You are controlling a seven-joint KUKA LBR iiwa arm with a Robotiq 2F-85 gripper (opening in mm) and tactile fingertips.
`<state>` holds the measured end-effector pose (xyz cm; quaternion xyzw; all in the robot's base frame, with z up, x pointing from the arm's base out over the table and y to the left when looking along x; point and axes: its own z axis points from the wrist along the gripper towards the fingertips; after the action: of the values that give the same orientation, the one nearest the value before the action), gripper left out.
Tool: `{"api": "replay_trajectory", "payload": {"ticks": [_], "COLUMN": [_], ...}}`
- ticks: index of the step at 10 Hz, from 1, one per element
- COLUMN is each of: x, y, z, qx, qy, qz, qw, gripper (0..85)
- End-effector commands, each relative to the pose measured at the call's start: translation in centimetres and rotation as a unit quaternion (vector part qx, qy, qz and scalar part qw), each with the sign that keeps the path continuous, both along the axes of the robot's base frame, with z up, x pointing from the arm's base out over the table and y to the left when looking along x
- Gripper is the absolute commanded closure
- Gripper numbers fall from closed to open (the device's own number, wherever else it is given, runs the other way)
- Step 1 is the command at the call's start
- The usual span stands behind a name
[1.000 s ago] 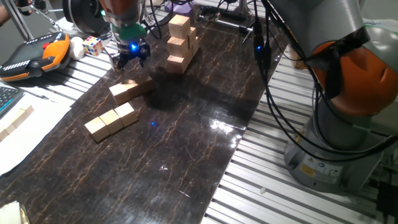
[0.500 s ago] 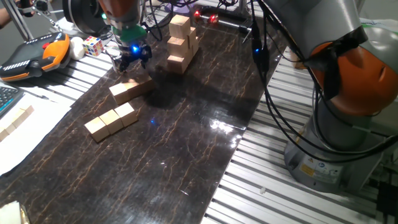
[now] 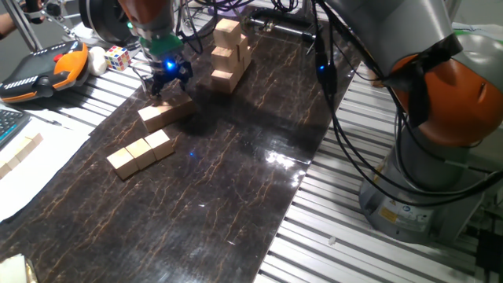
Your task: Stack the blocks into a pyramid shape
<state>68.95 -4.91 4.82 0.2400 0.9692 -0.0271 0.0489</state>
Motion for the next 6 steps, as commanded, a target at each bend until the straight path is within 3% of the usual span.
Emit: {"api": "replay_trajectory", "payload": {"ticks": [1,6], "x": [-0.25,-0.95], "y": [0.17,0.42], "z": [-0.08,0.07], "qx": [-0.002,-0.005], "qy": [-0.001,0.001], "qz": [-0.002,-0.008], "qw": [1.0,1.0], "gripper": [7.3,5.0]}}
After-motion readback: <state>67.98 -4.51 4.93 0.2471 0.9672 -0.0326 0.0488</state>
